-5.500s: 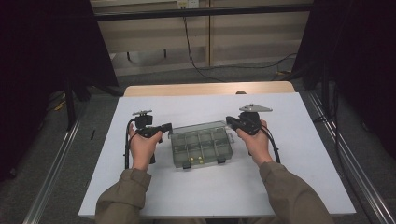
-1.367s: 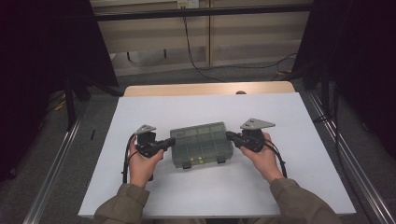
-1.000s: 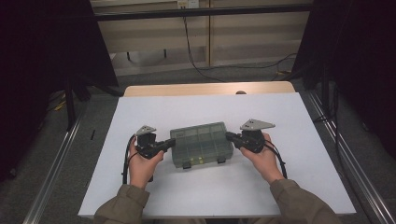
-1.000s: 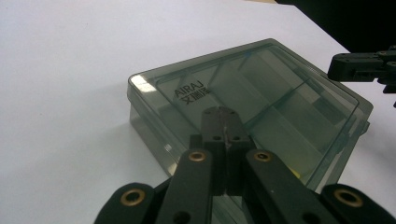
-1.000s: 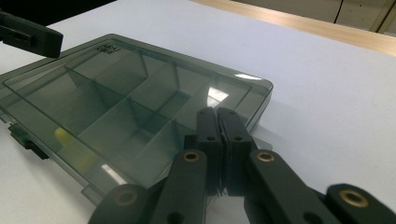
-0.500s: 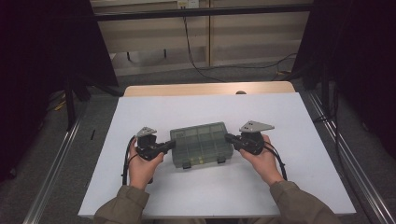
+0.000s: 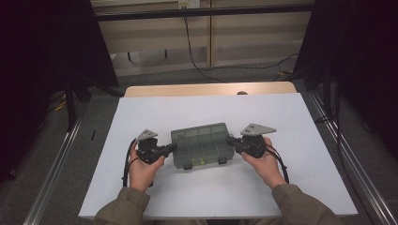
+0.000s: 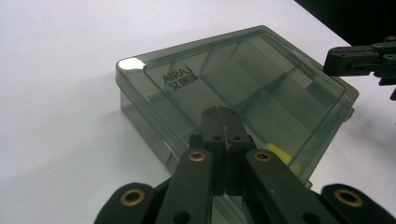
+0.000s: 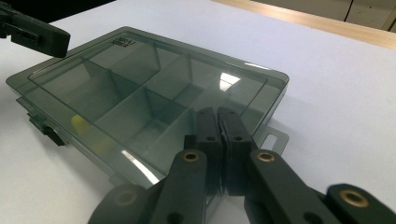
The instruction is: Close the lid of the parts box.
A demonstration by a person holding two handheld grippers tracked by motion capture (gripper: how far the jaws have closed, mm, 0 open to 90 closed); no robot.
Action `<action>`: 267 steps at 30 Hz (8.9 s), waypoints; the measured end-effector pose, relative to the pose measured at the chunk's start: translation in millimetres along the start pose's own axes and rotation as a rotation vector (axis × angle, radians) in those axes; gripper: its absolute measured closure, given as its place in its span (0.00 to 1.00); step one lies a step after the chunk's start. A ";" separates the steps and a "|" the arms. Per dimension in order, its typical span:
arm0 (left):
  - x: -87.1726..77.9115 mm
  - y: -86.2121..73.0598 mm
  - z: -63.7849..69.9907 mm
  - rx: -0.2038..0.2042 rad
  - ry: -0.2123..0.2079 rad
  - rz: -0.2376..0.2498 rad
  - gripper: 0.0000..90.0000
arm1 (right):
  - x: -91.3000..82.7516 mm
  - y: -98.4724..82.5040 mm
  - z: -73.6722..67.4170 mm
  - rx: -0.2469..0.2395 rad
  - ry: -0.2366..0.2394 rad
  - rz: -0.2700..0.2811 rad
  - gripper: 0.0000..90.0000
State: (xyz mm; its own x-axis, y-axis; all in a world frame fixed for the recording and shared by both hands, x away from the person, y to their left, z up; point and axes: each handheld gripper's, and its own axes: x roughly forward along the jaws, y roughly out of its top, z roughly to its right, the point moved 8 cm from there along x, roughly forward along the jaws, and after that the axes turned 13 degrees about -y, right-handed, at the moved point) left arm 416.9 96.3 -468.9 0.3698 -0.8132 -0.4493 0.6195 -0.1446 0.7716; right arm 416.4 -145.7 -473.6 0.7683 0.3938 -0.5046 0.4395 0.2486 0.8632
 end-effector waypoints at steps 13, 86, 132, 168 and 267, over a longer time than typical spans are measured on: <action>-0.4 -2.6 4.7 0.010 -0.012 -0.008 1.00 | -1.3 -1.1 -1.9 -0.017 -0.002 0.000 0.98; -5.2 -7.3 25.1 0.121 -0.020 0.039 0.92 | -13.8 -8.7 -10.4 0.001 0.016 0.056 0.83; -23.5 -3.4 29.5 0.220 -0.104 0.164 0.08 | -43.2 -11.8 7.1 0.078 -0.007 0.107 0.08; -58.3 -19.4 12.8 0.267 -0.086 0.205 0.05 | -72.6 -26.2 30.3 0.102 -0.058 0.168 0.06; -88.1 -44.1 -0.5 0.259 -0.042 0.218 0.05 | -110.8 -75.9 76.0 0.135 -0.153 0.161 0.05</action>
State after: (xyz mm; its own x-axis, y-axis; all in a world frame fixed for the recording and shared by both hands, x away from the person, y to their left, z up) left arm 357.3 174.6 -463.6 0.4421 -0.8625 -0.2463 0.3300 -0.0989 0.9388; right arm 333.3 -275.5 -481.8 0.8902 0.2779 -0.3609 0.3563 0.0689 0.9318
